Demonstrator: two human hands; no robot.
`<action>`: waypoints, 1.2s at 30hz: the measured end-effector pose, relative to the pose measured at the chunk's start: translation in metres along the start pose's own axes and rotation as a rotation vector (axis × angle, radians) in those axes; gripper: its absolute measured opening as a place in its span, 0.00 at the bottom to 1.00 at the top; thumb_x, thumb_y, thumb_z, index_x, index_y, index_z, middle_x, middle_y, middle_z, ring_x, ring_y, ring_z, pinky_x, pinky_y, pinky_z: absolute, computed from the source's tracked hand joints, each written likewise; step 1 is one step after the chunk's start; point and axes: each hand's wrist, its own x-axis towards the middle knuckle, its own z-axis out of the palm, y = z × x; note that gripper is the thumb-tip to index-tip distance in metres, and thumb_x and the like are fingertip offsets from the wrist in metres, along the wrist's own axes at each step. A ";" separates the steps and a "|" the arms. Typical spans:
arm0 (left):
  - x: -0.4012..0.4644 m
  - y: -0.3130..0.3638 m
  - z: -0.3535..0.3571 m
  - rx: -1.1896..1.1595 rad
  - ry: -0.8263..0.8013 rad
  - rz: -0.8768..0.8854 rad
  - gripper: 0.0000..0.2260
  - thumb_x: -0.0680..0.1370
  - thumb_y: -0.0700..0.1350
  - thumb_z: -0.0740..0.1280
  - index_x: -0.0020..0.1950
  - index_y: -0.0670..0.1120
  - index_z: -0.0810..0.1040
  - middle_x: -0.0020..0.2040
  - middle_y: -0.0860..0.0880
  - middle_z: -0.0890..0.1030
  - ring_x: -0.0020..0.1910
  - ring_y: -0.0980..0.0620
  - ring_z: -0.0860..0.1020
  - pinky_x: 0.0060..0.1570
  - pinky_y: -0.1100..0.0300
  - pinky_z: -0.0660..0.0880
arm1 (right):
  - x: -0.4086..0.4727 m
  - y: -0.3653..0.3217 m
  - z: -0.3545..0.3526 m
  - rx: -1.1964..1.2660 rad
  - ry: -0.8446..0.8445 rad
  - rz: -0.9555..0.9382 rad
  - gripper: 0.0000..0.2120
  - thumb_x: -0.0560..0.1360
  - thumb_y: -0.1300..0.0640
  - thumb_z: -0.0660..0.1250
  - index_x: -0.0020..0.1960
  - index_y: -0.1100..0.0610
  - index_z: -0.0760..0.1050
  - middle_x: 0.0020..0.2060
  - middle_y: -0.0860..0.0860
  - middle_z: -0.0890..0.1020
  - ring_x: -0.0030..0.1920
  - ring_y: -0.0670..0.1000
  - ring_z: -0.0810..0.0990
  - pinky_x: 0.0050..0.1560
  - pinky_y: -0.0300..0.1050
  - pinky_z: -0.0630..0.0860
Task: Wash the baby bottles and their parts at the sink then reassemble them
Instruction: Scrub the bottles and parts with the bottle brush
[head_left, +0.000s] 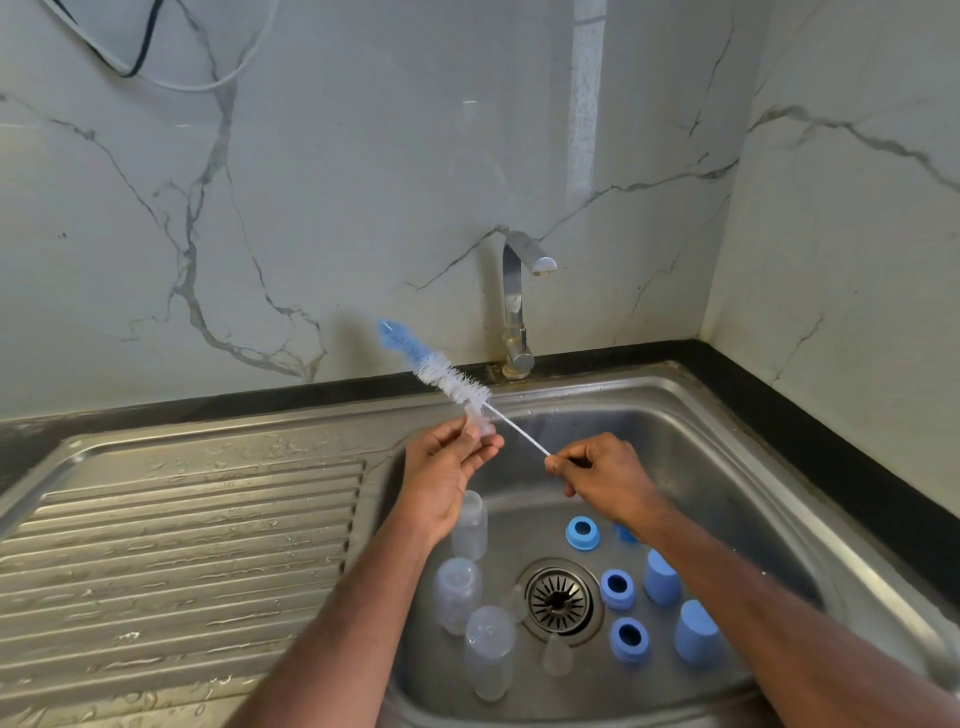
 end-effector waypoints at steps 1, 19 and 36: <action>0.000 -0.001 0.001 -0.002 -0.005 0.002 0.08 0.80 0.31 0.64 0.56 0.30 0.79 0.43 0.40 0.85 0.43 0.45 0.85 0.46 0.59 0.82 | 0.001 -0.001 0.000 0.006 0.024 -0.006 0.07 0.79 0.51 0.70 0.45 0.51 0.86 0.31 0.49 0.84 0.31 0.37 0.80 0.37 0.30 0.72; 0.002 -0.003 0.000 -0.104 0.077 -0.018 0.05 0.79 0.33 0.66 0.52 0.33 0.80 0.43 0.37 0.85 0.42 0.44 0.85 0.45 0.58 0.83 | -0.003 0.006 -0.021 0.128 -0.051 0.057 0.08 0.78 0.52 0.71 0.41 0.49 0.85 0.28 0.49 0.81 0.24 0.42 0.69 0.26 0.37 0.68; 0.007 0.003 -0.014 -0.311 0.279 -0.017 0.08 0.80 0.32 0.66 0.58 0.32 0.77 0.49 0.34 0.82 0.41 0.45 0.86 0.41 0.59 0.83 | 0.001 0.003 -0.010 0.047 0.126 -0.014 0.06 0.78 0.52 0.72 0.44 0.50 0.85 0.32 0.48 0.84 0.35 0.39 0.81 0.37 0.29 0.71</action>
